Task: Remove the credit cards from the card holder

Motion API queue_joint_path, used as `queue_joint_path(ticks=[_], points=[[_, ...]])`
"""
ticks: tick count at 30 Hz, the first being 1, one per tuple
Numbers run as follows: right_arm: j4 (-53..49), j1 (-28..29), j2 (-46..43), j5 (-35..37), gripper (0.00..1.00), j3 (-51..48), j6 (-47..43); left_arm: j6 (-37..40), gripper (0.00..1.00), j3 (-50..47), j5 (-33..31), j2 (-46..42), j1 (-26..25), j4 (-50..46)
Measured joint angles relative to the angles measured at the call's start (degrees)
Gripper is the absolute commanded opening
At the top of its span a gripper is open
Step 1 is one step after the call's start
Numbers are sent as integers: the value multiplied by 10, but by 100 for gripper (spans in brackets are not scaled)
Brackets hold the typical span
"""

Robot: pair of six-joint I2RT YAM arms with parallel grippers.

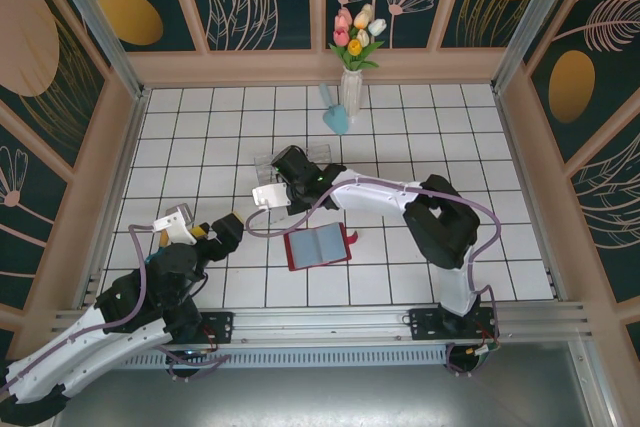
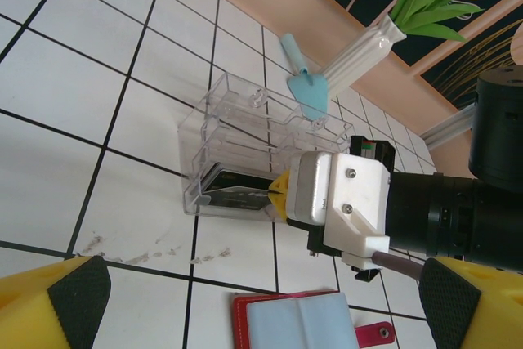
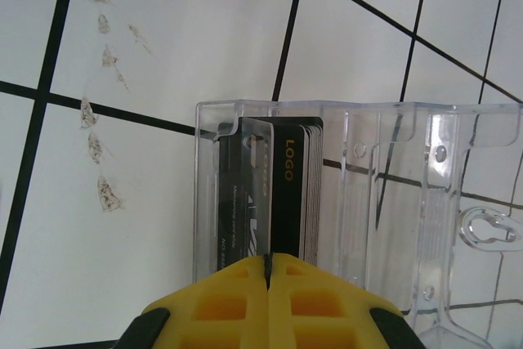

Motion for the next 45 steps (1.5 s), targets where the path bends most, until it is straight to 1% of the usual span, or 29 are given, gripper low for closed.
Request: queue_joint_path(ticks=[8, 9, 10, 13, 14, 16, 30, 33, 35, 36, 38, 39, 40, 41, 45], points=[[-2, -2, 2, 0, 1, 0, 0, 0, 99, -2, 0, -1, 0, 0], [-1, -2, 2, 1, 5, 0, 0, 0, 99, -3, 0, -1, 0, 0], [-1, -2, 2, 1, 6, 0, 1, 0, 99, -3, 0, -1, 0, 0], [-1, -2, 2, 1, 14, 0, 6, 0, 99, -5, 0, -1, 0, 0], [-1, -2, 2, 1, 18, 0, 9, 0, 99, -6, 0, -1, 0, 0], [0, -2, 2, 2, 31, 0, 12, 0, 99, -6, 0, -2, 0, 0], [10, -3, 10, 14, 32, 2, 24, 0, 99, -6, 2, -6, 0, 0], [10, -4, 10, 12, 37, 11, 43, 0, 99, -7, 2, -6, 0, 0], [10, -5, 5, 10, 43, 12, 65, 0, 99, -7, 2, -6, 0, 0], [12, -5, -3, 9, 50, 9, 76, 0, 99, -7, 2, -6, 0, 0], [29, -6, -34, 4, 62, -17, 106, 0, 99, -7, 2, -5, 0, 0], [36, -7, -53, 0, 64, -33, 119, 0, 99, -7, 2, -2, 0, 2], [44, -8, -80, -5, 90, -54, 136, 1, 99, -7, 1, 4, 0, 4], [52, -9, -103, -7, 99, -72, 153, 2, 99, -7, 1, 13, 0, 8], [110, -29, -213, -18, 99, -158, 236, 7, 99, -2, -4, 87, 0, 27]])
